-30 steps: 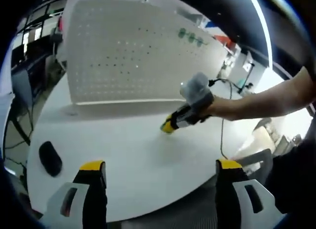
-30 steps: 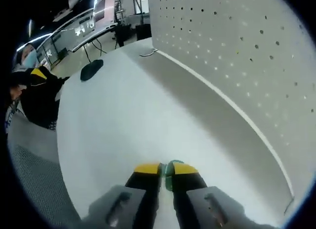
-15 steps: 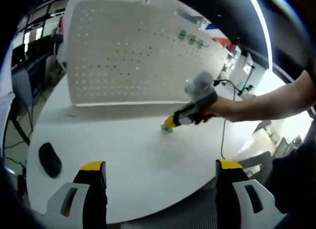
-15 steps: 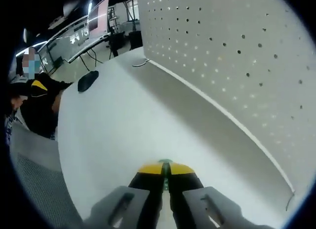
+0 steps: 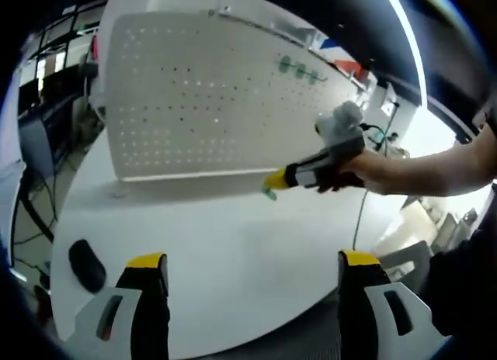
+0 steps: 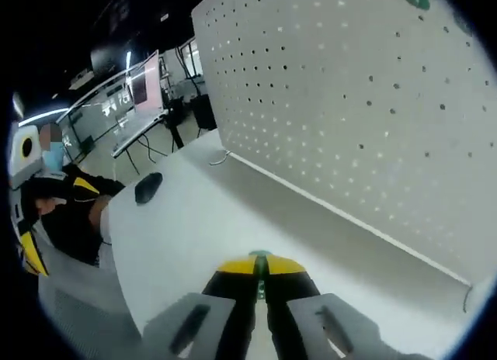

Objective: Insert the hook assembly into the mounting plate slot until the hook locks in place.

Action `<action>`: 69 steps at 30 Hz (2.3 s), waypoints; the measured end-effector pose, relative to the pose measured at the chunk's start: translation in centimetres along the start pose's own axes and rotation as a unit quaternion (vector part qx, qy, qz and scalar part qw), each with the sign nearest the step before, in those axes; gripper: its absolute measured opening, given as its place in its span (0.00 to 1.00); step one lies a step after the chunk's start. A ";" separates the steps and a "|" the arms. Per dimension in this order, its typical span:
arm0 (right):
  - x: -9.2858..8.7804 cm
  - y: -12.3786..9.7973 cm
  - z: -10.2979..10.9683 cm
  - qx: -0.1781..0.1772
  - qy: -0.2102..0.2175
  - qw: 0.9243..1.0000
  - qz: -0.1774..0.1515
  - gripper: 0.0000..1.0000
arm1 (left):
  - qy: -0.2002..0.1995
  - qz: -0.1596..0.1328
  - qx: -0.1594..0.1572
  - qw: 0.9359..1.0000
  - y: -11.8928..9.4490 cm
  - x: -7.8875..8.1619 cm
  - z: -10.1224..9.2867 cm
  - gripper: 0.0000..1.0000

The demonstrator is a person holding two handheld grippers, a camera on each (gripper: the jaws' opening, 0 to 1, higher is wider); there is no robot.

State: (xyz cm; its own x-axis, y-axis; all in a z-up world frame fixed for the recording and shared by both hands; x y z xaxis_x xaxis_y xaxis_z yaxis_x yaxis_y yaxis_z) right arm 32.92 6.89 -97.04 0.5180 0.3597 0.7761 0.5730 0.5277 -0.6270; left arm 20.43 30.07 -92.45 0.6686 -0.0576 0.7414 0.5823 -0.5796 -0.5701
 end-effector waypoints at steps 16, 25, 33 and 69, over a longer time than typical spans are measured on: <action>3.5 -5.4 7.3 0.047 0.125 0.980 -0.148 0.00 | 0.024 -0.020 -0.001 1.000 0.7 2.0 -1.0 0.86; 4.0 -6.6 11.9 0.076 0.150 0.968 -0.186 0.00 | 0.021 -0.031 -0.010 0.999 0.9 2.7 -1.5 0.83; 4.4 -7.0 13.8 0.093 0.160 0.963 -0.196 0.00 | 0.013 -0.050 -0.012 0.999 0.7 3.3 -1.6 0.80; 5.6 -7.9 15.8 0.100 0.104 0.962 -0.231 0.00 | -0.068 -0.084 -0.098 0.989 0.1 3.5 -2.2 0.05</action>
State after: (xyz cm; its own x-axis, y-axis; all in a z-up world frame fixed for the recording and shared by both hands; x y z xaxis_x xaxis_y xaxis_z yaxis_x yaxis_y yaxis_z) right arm 21.26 16.84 -86.68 0.3663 -0.0999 0.9251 0.6496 0.7393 -0.1774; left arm 21.78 28.08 -89.14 0.6344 0.1548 0.7574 0.5980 -0.7191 -0.3540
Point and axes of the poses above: the point that each gripper's makers call its tool centre point, and the gripper's own axes: y roughly forward along the fingers, z roughly to its left, x roughly out of its top, the point moved 9 cm from there along -y, roughly backward along the fingers, and after that the axes turned 6 degrees about -y, right-handed, at the moved point
